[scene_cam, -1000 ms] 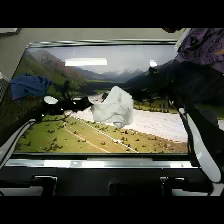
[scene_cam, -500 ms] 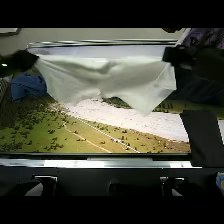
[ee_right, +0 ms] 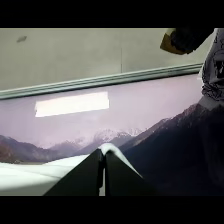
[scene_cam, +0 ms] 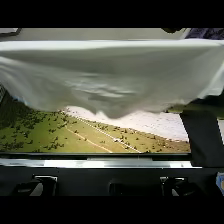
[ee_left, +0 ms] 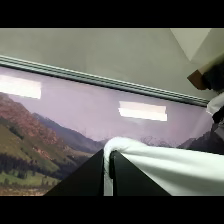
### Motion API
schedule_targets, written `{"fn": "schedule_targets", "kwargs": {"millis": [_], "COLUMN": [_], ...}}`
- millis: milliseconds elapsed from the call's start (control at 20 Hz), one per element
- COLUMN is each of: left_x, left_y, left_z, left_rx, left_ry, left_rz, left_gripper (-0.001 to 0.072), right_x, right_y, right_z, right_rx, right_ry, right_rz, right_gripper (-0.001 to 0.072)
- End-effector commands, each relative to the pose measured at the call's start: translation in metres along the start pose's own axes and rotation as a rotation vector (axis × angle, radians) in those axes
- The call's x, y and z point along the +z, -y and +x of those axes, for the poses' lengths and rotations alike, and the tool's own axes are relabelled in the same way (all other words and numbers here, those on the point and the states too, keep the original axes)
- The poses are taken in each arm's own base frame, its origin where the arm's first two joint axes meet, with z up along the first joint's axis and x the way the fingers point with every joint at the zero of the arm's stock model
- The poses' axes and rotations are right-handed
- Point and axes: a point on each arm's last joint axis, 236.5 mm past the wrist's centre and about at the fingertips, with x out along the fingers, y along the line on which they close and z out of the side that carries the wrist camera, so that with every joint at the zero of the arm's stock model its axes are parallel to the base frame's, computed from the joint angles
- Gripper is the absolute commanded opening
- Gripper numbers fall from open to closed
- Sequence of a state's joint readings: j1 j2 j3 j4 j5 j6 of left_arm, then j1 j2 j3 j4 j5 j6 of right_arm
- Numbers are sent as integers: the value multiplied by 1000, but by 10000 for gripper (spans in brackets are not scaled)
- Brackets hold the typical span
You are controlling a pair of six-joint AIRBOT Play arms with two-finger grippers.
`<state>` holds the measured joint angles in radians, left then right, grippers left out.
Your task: Fold the clothes and pants, and hang the long-sleeved shirts on hangers.
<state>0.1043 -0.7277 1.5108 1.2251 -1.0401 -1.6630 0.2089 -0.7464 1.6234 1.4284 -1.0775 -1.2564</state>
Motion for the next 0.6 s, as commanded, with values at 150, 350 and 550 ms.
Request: {"fn": "schedule_targets", "kwargs": {"millis": [150,350,550], "left_x": [-43,-139,-240], "left_y": [-45,-108,-170], "left_z": [68,175,257], "left_rx": [100,182,258], "left_ry": [-192,-487,-659], "left_rz": [-56,-100,-156], "left_gripper": [15,15,16], "right_x": [-54,-170,-309], "right_y": [0,7,-4], "right_z": [113,248,331], "right_rx": [-53,-113,-92], "right_ry": [-177,-405,-626], "right_rz": [0,55,255], "right_gripper": [30,30,31]}}
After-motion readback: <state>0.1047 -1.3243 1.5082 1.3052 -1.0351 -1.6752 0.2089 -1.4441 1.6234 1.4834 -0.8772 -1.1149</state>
